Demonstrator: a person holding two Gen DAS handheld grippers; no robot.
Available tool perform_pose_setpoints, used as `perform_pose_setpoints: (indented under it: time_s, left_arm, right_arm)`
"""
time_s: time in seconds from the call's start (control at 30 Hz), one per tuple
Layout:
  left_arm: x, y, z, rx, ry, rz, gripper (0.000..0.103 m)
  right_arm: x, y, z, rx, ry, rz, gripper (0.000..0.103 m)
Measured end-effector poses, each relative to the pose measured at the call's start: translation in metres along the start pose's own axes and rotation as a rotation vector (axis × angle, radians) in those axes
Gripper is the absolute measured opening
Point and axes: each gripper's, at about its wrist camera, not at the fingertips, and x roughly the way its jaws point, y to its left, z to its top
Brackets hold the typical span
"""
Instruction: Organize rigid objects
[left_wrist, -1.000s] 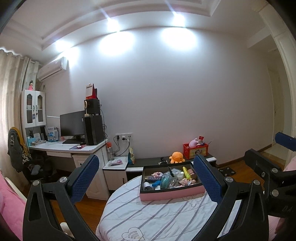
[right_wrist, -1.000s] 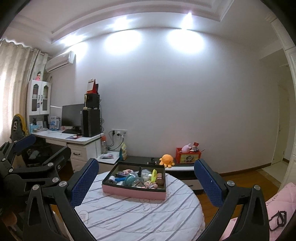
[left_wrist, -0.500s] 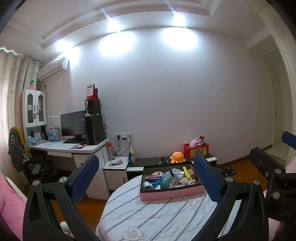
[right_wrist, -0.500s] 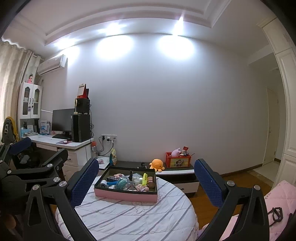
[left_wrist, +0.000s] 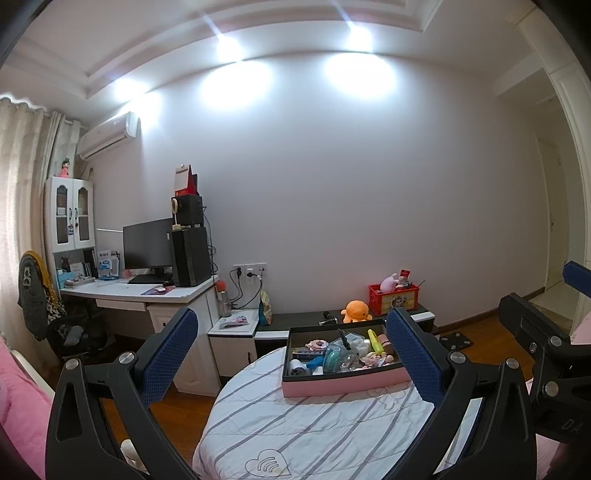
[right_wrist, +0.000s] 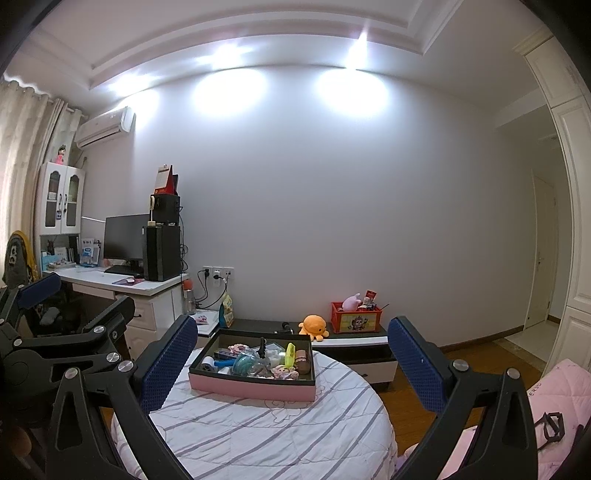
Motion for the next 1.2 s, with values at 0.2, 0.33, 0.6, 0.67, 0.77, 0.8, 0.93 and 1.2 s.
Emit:
perform_pose_setpoints:
  time_s: [0.2, 0.33, 0.6, 0.67, 0.77, 0.8, 0.93, 1.2]
  left_arm:
    - [0.002, 0.001, 0.0, 0.0, 0.002, 0.003, 0.103]
    - [0.002, 0.002, -0.003, -0.003, -0.011, 0.002, 0.103]
    - [0.0, 0.006, -0.004, -0.032, -0.036, -0.001, 0.103]
    - [0.0, 0.006, -0.005, -0.031, -0.035, 0.0, 0.103]
    - [-0.002, 0.009, -0.006, -0.032, -0.033, 0.002, 0.103]
    - [-0.002, 0.01, -0.006, -0.031, -0.031, 0.002, 0.103]
    - [-0.002, 0.01, -0.006, -0.031, -0.033, 0.005, 0.103]
    - [-0.004, 0.013, -0.005, -0.028, -0.037, 0.01, 0.103]
  right_arm:
    - [0.0, 0.002, 0.0, -0.004, 0.009, 0.0, 0.103]
    - [0.001, 0.001, -0.001, -0.005, 0.013, 0.004, 0.103]
    - [0.002, 0.001, 0.0, -0.006, 0.015, 0.014, 0.103]
    - [0.002, 0.002, 0.0, -0.01, 0.014, 0.013, 0.103]
    - [0.001, 0.004, 0.0, -0.011, 0.015, 0.014, 0.103]
    - [0.001, 0.004, 0.0, -0.011, 0.015, 0.015, 0.103]
    - [0.001, 0.005, 0.001, -0.014, 0.016, 0.013, 0.103]
    - [0.001, 0.006, 0.001, -0.014, 0.016, 0.013, 0.103]
